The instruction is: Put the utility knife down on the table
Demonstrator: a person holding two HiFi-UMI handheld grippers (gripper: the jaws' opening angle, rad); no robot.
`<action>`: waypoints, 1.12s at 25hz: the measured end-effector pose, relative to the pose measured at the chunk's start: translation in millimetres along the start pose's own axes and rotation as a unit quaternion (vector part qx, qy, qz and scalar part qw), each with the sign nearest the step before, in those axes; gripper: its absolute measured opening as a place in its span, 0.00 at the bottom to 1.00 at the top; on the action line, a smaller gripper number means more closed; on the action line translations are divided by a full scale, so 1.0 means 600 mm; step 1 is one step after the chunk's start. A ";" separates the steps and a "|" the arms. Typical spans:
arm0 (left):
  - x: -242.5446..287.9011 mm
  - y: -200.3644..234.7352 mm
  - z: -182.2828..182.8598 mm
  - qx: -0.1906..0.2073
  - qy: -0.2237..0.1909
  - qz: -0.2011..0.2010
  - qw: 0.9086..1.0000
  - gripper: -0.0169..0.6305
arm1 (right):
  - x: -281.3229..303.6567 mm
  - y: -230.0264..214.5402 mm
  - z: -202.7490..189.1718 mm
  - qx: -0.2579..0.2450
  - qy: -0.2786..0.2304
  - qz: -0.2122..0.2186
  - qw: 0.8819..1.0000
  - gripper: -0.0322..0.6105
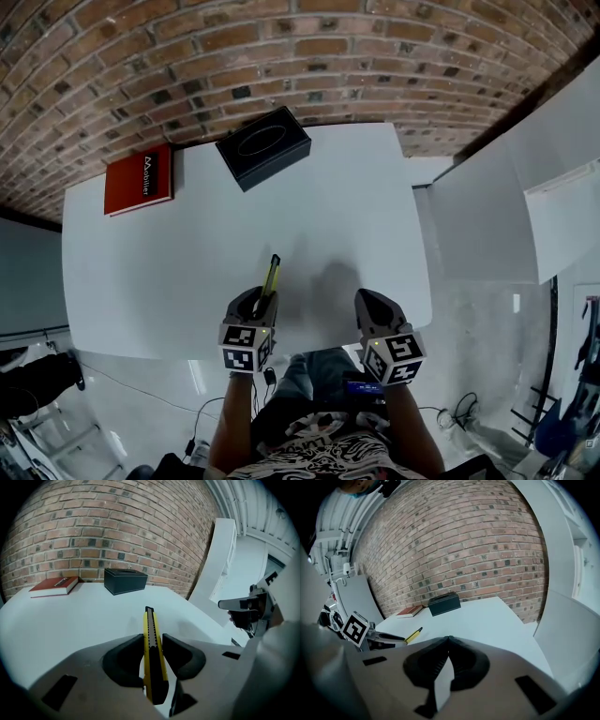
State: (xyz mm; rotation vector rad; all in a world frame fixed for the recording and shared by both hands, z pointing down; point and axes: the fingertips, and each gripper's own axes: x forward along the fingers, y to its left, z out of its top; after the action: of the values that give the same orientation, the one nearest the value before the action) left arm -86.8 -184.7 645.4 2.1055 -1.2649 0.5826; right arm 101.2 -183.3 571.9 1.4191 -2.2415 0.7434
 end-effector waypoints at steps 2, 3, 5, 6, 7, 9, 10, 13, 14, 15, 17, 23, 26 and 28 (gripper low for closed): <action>0.009 0.000 -0.008 0.003 0.010 -0.002 1.000 0.23 | 0.004 -0.005 -0.004 0.002 0.003 -0.002 1.000 0.05; 0.014 -0.001 -0.012 0.006 0.014 -0.003 1.000 0.23 | 0.005 -0.007 -0.005 0.003 0.005 -0.003 1.000 0.05; 0.024 -0.001 -0.020 0.014 0.025 -0.004 1.000 0.23 | 0.009 -0.010 -0.007 0.005 0.008 -0.003 1.000 0.05; 0.028 -0.001 -0.024 0.017 0.031 -0.003 0.999 0.23 | 0.012 -0.012 -0.007 0.005 0.009 -0.003 1.000 0.05; 0.031 -0.001 -0.027 0.019 0.035 -0.002 0.999 0.23 | 0.015 -0.012 -0.006 0.006 0.010 -0.002 1.000 0.05; 0.038 -0.001 -0.032 0.023 0.041 -0.003 0.999 0.23 | 0.021 -0.012 -0.005 0.008 0.011 0.003 1.000 0.05; 0.041 0.000 -0.036 0.025 0.043 -0.003 0.999 0.23 | 0.023 -0.011 -0.006 0.008 0.012 0.006 1.000 0.05; 0.050 0.005 -0.042 0.033 0.049 0.000 0.998 0.23 | 0.034 -0.009 -0.006 0.006 0.017 0.013 1.000 0.05; 0.054 0.006 -0.042 0.035 0.050 0.002 0.998 0.23 | 0.038 -0.009 -0.006 0.006 0.018 0.014 1.000 0.05; 0.056 0.007 -0.042 0.037 0.052 0.003 0.998 0.23 | 0.041 -0.010 -0.006 0.005 0.020 0.015 1.000 0.05; 0.060 0.007 -0.045 0.042 0.059 0.003 0.997 0.23 | 0.046 -0.010 -0.009 0.005 0.024 0.017 1.000 0.05; 0.069 0.010 -0.053 0.049 0.076 0.004 0.996 0.23 | 0.056 -0.013 -0.007 0.001 0.032 0.021 0.999 0.05; 0.073 0.010 -0.055 0.041 0.076 -0.002 0.996 0.23 | 0.060 -0.015 -0.002 0.000 0.031 0.020 0.999 0.05; 0.073 0.009 -0.055 0.038 0.076 -0.005 0.996 0.23 | 0.061 -0.015 0.001 -0.001 0.030 0.019 0.999 0.05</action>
State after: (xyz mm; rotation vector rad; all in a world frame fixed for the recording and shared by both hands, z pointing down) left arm -74.3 -191.1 698.6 2.0833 -1.1629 0.7824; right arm 94.0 -212.6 594.4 1.3380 -2.2291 0.7861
